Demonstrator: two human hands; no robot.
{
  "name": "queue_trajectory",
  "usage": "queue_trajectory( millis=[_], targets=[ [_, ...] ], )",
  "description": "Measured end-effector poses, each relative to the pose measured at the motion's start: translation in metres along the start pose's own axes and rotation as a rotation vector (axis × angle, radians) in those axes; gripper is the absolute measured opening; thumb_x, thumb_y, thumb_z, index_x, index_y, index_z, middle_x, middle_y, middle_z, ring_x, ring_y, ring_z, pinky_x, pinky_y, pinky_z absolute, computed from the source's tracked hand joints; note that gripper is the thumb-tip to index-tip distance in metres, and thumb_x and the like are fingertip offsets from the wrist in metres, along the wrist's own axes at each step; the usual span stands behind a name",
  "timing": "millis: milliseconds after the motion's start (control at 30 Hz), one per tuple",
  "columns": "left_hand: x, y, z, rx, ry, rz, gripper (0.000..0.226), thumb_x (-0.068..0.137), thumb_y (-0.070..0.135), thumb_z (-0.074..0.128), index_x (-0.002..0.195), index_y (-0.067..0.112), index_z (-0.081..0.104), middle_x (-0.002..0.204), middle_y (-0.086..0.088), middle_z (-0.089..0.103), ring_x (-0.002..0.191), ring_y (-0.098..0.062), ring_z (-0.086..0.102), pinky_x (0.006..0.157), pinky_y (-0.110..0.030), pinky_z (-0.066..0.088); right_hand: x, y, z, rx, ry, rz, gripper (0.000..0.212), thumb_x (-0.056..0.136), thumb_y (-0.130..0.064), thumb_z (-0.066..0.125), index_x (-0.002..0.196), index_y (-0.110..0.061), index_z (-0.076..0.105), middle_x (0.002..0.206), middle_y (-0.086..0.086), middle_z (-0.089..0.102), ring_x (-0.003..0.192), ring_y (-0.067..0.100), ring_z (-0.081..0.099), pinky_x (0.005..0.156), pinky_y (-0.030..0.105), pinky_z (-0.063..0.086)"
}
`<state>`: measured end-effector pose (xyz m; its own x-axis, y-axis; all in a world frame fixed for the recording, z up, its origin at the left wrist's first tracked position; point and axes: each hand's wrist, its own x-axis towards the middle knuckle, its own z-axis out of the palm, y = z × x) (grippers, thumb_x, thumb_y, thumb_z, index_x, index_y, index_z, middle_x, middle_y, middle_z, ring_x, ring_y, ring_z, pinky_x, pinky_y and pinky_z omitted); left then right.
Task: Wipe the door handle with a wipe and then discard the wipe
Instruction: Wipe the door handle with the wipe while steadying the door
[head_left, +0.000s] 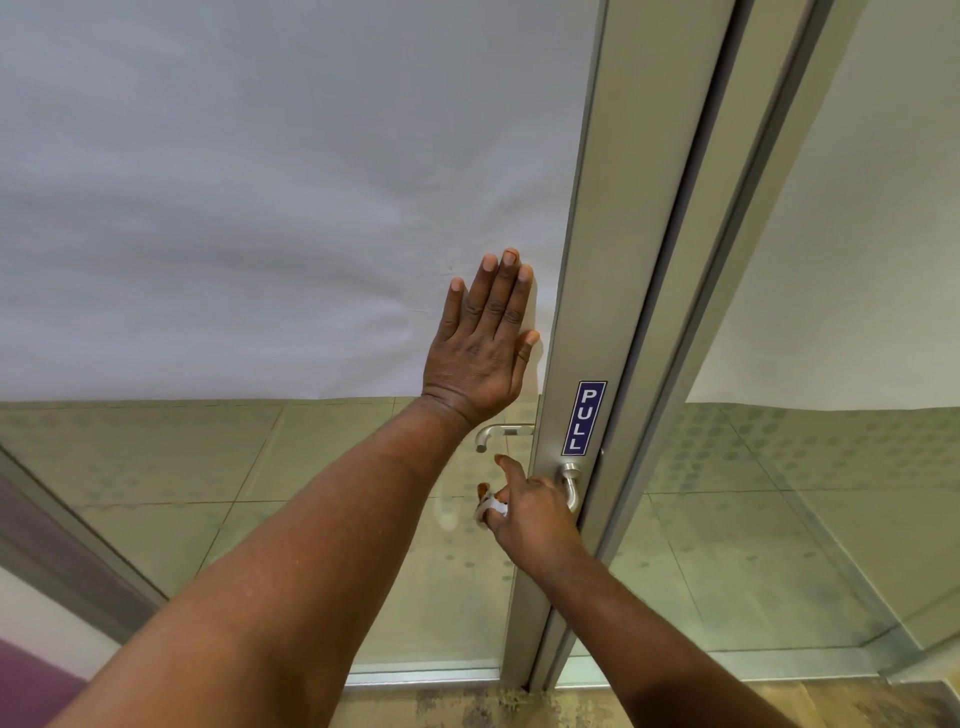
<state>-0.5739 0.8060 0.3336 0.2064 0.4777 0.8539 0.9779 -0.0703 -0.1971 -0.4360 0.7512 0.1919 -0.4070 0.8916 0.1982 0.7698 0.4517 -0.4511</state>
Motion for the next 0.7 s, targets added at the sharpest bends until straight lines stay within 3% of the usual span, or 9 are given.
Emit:
queue_trajectory(
  millis=[233,367,700],
  targets=[
    [0.0,0.0,0.0,-0.002,-0.011,0.002,0.068,0.106,0.039,0.025,0.158,0.011,-0.008,0.166,-0.014,0.005,0.154,-0.021,-0.025,0.126,-0.042,-0.013,0.006,-0.016,0.006,0.028,0.067,0.069,0.066,0.086,-0.039,0.073,0.141,-0.02,0.041,0.089,0.002,0.076,0.097,0.027,0.065,0.077,0.035,0.056],
    [-0.001,0.0,0.0,-0.01,-0.011,0.0,0.068,0.106,0.039,0.025,0.158,0.011,-0.008,0.169,-0.013,0.004,0.154,-0.021,-0.024,0.126,-0.043,-0.012,0.008,-0.025,0.004,0.076,0.104,0.115,0.051,0.087,-0.043,0.074,0.125,-0.023,0.048,0.082,0.0,0.073,0.09,0.025,0.066,0.069,0.038,0.059],
    [-0.001,-0.001,0.0,0.006,-0.003,0.007,0.071,0.105,0.039,0.027,0.159,0.011,-0.012,0.17,-0.01,0.0,0.154,-0.022,-0.023,0.126,-0.043,-0.012,0.016,-0.027,0.007,0.083,0.166,0.172,0.02,0.094,-0.035,0.064,0.101,-0.017,0.056,0.08,0.004,0.073,0.078,0.028,0.068,0.065,0.04,0.058]
  ],
)
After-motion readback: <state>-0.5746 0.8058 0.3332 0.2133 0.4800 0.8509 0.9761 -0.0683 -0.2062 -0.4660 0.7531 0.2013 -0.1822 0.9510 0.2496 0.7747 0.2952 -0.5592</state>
